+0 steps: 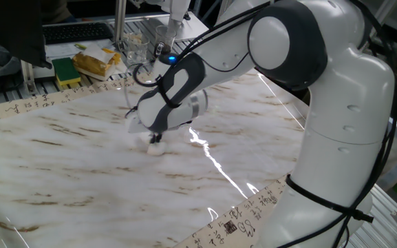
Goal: Clean the tabletop with a sponge
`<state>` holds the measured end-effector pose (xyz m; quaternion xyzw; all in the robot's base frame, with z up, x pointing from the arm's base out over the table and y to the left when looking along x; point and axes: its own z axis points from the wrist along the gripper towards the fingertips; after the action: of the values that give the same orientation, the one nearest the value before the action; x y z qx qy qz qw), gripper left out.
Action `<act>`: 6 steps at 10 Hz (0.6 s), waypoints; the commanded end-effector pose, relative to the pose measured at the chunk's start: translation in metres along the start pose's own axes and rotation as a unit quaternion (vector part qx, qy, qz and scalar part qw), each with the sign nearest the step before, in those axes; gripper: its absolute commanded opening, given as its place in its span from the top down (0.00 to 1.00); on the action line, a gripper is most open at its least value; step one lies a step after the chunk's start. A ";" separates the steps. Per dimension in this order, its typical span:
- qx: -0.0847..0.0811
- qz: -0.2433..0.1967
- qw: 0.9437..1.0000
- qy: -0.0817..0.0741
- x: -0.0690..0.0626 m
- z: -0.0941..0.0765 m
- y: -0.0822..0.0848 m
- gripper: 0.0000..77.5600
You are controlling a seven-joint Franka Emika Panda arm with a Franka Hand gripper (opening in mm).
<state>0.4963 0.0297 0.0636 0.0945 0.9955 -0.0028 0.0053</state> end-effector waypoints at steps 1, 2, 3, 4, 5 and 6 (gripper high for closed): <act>0.006 -0.044 0.999 0.007 -0.008 0.002 -0.053 0.99; 0.007 -0.048 0.999 0.007 -0.008 0.002 -0.057 0.99; 0.010 -0.065 0.998 0.010 -0.012 -0.005 -0.074 0.99; 0.011 -0.069 0.998 0.010 -0.013 -0.007 -0.078 0.99; 0.013 -0.080 0.997 0.015 -0.015 -0.013 -0.092 0.99; 0.016 -0.085 0.996 0.015 -0.015 -0.015 -0.097 0.99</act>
<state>0.4947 -0.0121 0.0671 0.0582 0.9983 -0.0076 -0.0027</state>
